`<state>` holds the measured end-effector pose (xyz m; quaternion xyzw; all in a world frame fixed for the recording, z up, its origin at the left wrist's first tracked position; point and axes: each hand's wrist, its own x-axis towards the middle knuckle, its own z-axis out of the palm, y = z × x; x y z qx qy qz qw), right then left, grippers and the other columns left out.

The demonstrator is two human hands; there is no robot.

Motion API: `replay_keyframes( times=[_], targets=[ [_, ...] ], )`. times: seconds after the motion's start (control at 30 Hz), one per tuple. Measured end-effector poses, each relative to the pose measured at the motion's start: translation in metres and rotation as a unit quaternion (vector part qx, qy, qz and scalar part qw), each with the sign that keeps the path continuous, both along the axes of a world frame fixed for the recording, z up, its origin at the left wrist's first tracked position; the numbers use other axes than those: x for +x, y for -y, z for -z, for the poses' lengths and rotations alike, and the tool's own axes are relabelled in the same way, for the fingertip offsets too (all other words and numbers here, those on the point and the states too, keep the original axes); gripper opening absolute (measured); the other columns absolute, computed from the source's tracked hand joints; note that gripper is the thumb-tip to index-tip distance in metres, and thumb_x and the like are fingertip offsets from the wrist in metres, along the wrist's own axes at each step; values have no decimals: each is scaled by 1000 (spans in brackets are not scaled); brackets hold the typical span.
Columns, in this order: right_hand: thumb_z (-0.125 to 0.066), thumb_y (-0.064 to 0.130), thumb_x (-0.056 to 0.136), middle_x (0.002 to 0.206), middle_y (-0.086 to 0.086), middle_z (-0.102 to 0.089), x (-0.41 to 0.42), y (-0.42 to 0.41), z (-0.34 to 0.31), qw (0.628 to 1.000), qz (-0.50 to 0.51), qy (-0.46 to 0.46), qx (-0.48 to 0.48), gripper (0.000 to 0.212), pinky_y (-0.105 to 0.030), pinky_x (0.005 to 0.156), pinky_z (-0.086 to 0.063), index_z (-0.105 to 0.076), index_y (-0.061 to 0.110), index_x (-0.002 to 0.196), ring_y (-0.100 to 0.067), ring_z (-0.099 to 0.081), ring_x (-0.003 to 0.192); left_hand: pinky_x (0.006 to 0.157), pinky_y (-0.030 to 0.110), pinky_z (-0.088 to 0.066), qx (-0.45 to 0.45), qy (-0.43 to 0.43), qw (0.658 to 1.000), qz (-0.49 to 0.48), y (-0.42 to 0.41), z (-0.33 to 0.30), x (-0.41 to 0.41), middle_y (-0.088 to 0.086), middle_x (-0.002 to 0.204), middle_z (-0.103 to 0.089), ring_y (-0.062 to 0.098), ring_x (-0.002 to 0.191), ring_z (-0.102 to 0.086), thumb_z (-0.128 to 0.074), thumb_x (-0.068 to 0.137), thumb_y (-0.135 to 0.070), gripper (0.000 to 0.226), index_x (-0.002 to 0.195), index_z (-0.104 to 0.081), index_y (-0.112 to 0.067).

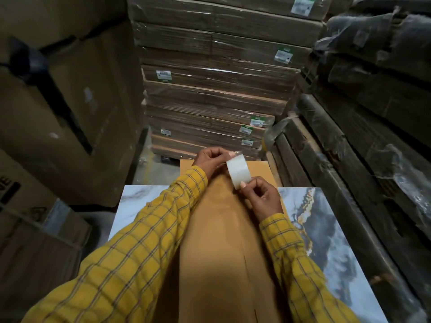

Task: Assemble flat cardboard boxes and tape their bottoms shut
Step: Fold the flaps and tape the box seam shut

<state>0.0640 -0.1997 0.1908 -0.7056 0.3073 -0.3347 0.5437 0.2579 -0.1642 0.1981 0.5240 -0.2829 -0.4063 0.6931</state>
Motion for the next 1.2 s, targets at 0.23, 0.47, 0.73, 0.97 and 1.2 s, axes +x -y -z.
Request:
replay_keyframes(
  times=[0.23, 0.47, 0.73, 0.97, 1.2],
  targets=[
    [-68, 45, 81, 95, -11, -66, 25, 15, -14, 997, 41, -58, -26, 36, -52, 72, -56, -40, 38, 102, -35, -65, 76, 58, 22, -52, 66, 59, 996, -15, 19, -4, 23, -3, 61, -69, 6, 57, -61, -72, 88, -6, 16, 73, -68, -5],
    [-60, 48, 96, 101, -3, -65, 41, 27, -22, 984, 44, -143, -91, 32, -30, 84, -50, -72, 19, 103, -18, -62, 97, 66, 19, -52, 127, 268, 953, -56, 25, -2, 42, -4, 74, -73, -1, 66, -64, -79, 85, -24, 16, 79, -78, -9],
    [-60, 54, 91, 89, -3, -76, 50, 7, -19, 992, 75, -97, 36, 41, -43, 87, -56, -75, 16, 93, -21, -69, 88, 56, 8, -46, 167, 265, 947, -70, 25, 1, 45, 3, 70, -72, -8, 56, -64, -74, 89, -15, 20, 80, -71, 3],
    [-58, 65, 84, 81, -5, -74, 37, 8, -8, 991, 69, -107, 39, 49, -53, 82, -57, -73, 19, 89, -30, -70, 83, 74, 30, -58, 251, 324, 910, -70, 33, 9, 53, -1, 74, -74, 14, 75, -70, -78, 84, -28, 21, 73, -74, -10],
    [-57, 66, 81, 78, -1, -74, 45, 0, -21, 982, 87, -164, 13, 48, -47, 79, -59, -73, 20, 85, -23, -70, 81, 78, 29, -51, 372, 368, 852, 9, 49, -2, 57, 15, 104, -73, 30, 100, -68, -78, 82, -26, 31, 102, -73, -2]
  ],
)
